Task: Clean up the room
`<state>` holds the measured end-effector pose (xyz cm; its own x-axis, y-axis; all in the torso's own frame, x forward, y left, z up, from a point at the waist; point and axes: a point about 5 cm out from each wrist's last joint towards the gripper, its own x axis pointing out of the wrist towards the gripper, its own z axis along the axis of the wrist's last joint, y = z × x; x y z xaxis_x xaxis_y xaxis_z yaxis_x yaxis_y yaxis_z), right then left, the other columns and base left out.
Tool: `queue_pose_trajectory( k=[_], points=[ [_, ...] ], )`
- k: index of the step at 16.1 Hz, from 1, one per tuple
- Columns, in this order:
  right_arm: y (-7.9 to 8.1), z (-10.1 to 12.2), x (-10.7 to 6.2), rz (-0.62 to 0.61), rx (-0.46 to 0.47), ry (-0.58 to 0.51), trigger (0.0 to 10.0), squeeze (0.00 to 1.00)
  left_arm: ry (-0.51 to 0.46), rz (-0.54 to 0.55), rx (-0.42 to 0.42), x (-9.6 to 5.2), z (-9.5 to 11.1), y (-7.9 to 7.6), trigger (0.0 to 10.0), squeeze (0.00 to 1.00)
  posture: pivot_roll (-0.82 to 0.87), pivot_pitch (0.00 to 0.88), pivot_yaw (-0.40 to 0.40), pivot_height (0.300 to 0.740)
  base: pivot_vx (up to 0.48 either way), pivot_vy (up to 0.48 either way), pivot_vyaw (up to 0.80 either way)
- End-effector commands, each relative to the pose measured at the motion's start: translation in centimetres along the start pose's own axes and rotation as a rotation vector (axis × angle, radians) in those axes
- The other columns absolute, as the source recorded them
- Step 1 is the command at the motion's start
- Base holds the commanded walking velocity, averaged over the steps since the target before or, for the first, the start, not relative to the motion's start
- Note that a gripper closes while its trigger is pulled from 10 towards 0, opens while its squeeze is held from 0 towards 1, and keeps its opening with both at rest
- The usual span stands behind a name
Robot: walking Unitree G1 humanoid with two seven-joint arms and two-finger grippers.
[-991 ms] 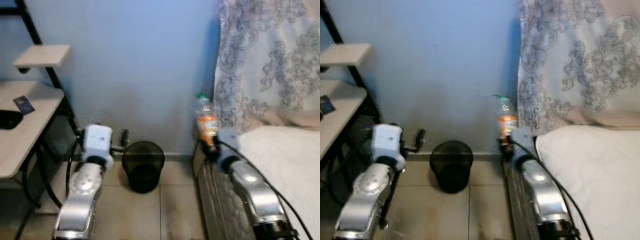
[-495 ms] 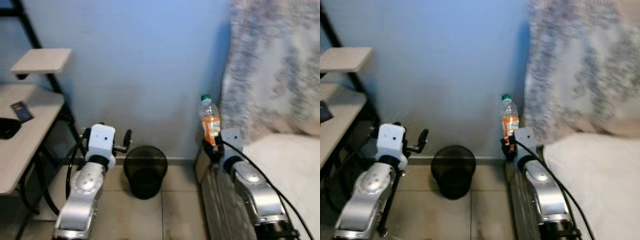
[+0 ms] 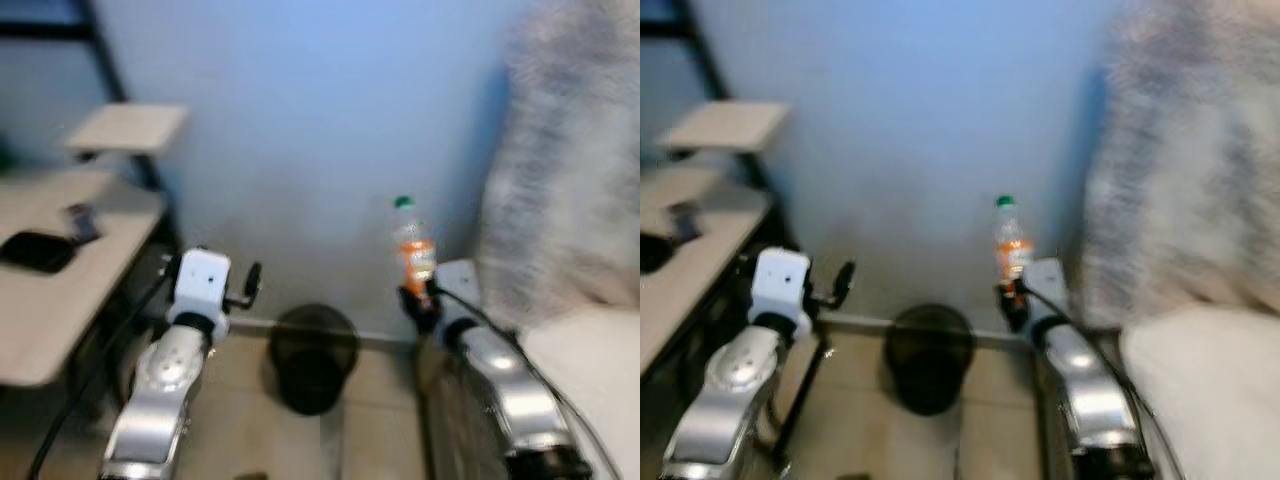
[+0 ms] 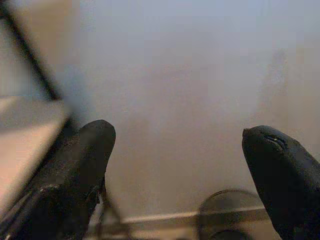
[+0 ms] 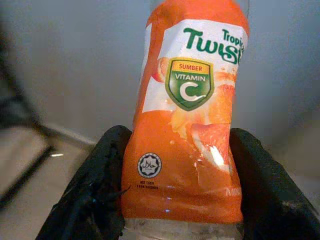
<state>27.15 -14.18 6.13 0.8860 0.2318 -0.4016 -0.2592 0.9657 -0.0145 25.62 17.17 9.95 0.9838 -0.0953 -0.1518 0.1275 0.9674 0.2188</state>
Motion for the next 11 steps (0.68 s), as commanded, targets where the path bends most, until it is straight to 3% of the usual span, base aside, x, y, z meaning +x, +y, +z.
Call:
queue_pose_trajectory(
  k=[1,11],
  points=[
    [-0.77,0.26,-0.15,-0.025,-0.005,-0.010,10.0,0.00,-0.007,-0.014,0.001,0.20,0.38,-0.16,10.0,0.00,0.02,0.000,0.015,0.740,0.304,0.000,0.00],
    [-0.56,-0.28,-0.25,-0.013,-0.033,0.008,10.0,0.00,-0.001,-0.034,0.019,0.20,0.39,-0.19,10.0,0.00,0.02,0.000,0.023,0.740,0.308,0.000,0.00]
  ],
)
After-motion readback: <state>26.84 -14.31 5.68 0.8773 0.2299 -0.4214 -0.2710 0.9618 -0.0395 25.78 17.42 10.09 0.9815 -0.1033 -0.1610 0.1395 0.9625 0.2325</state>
